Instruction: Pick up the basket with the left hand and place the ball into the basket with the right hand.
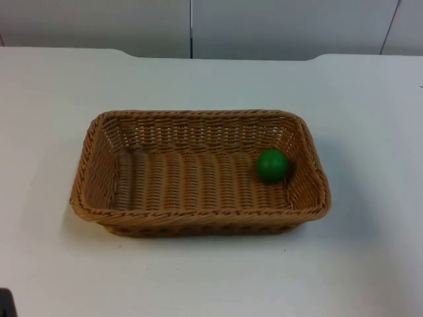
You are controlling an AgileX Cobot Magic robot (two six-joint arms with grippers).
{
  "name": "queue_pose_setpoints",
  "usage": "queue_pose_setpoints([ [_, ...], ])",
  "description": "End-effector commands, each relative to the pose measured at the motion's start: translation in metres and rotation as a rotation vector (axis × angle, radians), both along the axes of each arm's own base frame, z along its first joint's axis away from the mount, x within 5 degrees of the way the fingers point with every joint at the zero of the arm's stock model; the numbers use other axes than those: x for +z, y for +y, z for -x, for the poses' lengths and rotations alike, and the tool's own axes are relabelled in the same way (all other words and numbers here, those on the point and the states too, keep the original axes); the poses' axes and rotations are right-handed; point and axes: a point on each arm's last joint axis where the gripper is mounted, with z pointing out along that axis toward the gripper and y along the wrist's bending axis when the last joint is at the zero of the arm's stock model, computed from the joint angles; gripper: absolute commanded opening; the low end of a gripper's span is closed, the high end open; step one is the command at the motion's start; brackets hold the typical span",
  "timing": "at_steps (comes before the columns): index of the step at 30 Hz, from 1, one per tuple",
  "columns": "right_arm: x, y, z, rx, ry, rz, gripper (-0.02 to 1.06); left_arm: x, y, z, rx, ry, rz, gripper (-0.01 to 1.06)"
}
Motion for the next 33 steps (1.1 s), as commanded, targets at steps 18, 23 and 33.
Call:
queue_pose_setpoints([
  [18, -0.194, 0.011, 0.164, 0.269, -0.025, -0.087, 0.00, -0.098, -0.011, 0.137, -0.176, -0.062, 0.040, 0.00],
  [23, -0.234, 0.010, 0.176, 0.269, -0.009, -0.087, 0.00, -0.117, -0.011, 0.155, -0.186, -0.068, 0.040, 0.00],
  [33, -0.268, 0.008, 0.183, 0.269, 0.068, -0.072, 0.00, -0.134, -0.012, 0.154, -0.196, -0.021, 0.045, 0.00],
])
